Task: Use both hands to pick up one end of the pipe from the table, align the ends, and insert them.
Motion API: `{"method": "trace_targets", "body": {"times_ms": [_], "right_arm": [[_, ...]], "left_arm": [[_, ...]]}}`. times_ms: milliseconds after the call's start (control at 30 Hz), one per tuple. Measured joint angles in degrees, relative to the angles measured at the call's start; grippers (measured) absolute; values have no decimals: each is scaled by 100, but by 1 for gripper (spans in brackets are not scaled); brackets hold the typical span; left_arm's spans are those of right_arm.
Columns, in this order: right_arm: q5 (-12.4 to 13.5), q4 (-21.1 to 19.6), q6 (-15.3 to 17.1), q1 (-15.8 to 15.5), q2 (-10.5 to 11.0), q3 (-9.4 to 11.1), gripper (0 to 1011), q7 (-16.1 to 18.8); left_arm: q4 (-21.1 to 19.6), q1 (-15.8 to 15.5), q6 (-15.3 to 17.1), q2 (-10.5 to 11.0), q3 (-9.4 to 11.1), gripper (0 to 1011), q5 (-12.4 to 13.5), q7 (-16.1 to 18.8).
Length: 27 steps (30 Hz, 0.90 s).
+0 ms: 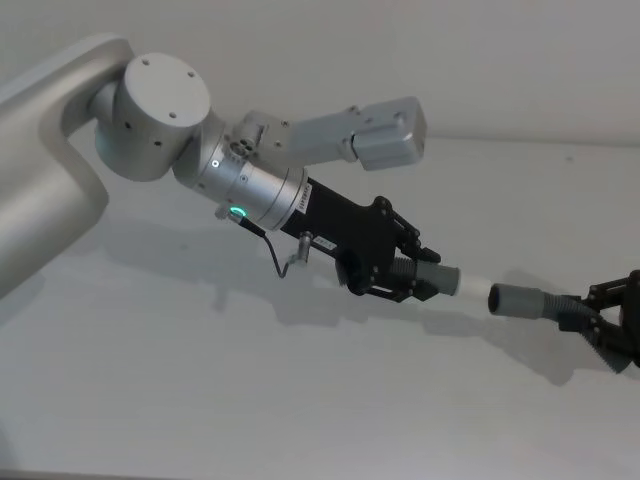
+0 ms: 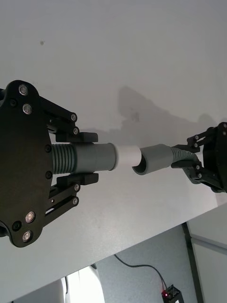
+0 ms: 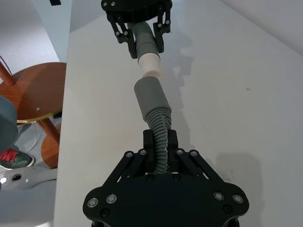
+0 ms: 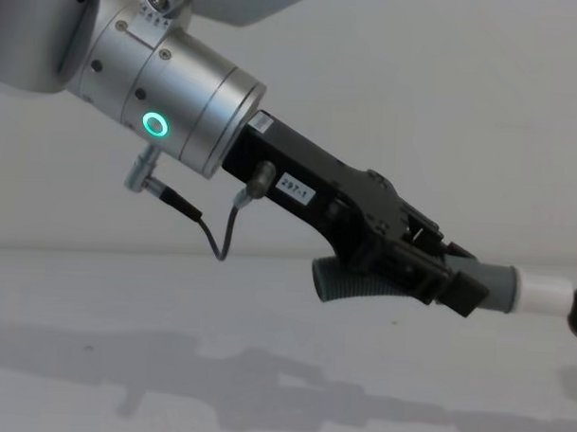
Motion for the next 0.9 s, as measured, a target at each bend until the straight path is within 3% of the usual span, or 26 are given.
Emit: {"method": "trace_targets", "body": {"times_ms": [900], "right_arm": [[0,0,0,0,0,0,158,0]], "left_arm": [[146,-116,59,-83,103,368,-124,-78]]}}
